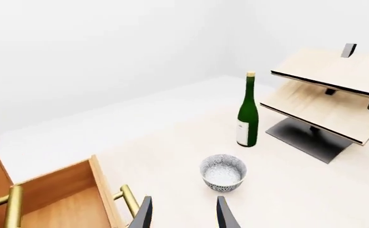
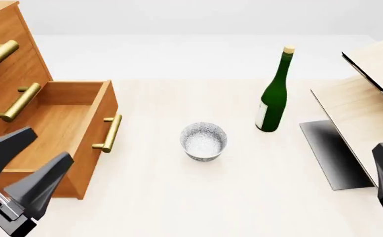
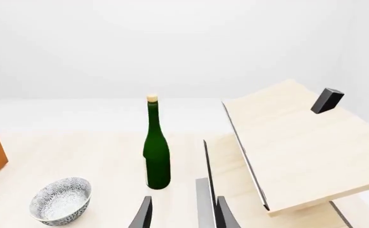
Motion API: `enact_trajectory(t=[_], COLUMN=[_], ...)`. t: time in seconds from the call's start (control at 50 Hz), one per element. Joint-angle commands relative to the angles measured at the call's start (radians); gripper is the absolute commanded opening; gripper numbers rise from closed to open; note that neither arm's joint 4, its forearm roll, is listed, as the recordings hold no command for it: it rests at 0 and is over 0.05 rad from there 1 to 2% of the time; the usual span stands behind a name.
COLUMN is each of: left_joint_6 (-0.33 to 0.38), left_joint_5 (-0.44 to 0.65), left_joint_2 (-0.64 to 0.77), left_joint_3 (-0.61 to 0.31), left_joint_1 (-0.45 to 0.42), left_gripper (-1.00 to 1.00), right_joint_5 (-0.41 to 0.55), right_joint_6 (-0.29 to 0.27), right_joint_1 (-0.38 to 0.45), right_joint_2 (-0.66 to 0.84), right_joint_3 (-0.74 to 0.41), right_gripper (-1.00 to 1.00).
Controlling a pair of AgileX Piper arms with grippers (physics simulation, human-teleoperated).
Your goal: Put the bowl in the bottom drawer of the cabinet.
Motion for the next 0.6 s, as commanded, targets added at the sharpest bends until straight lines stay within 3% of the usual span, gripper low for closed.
enact_trajectory(t=[0.02, 0.12, 0.18, 0.4, 0.46, 0.5, 0.6], left_joint_6=[0.023, 0.025, -0.035, -0.022, -0.010, -0.006, -0.016], left_joint_5=[-0.032, -0.018, 0.009, 0.040, 0.120, 0.059, 0.055], left_joint_2=[0.127, 0.182, 0.185, 0.380, 0.428, 0.459, 0.508], left_joint_3=[-0.077, -0.136, -0.190, -0.324, -0.434, -0.387, -0.424], left_joint_1=[-0.071, -0.094, -0.117, -0.149, -0.154, -0.151, -0.153], left_gripper=[1.00, 1.00, 1.00, 1.00, 1.00, 1.00, 1.00], right_joint_5=[0.009, 0.009, 0.009, 0.009, 0.009, 0.009, 0.009], right_joint_6=[0.000, 0.000, 0.000, 0.000, 0.000, 0.000, 0.000], right_joint_1=[0.000, 0.000, 0.000, 0.000, 0.000, 0.000, 0.000], right_joint_2=[-0.001, -0.001, -0.001, -0.001, -0.001, -0.001, -0.001], right_joint_3=[-0.007, -0.007, -0.007, -0.007, -0.007, -0.007, -0.007], right_gripper=[1.00, 1.00, 1.00, 1.00, 1.00, 1.00, 1.00])
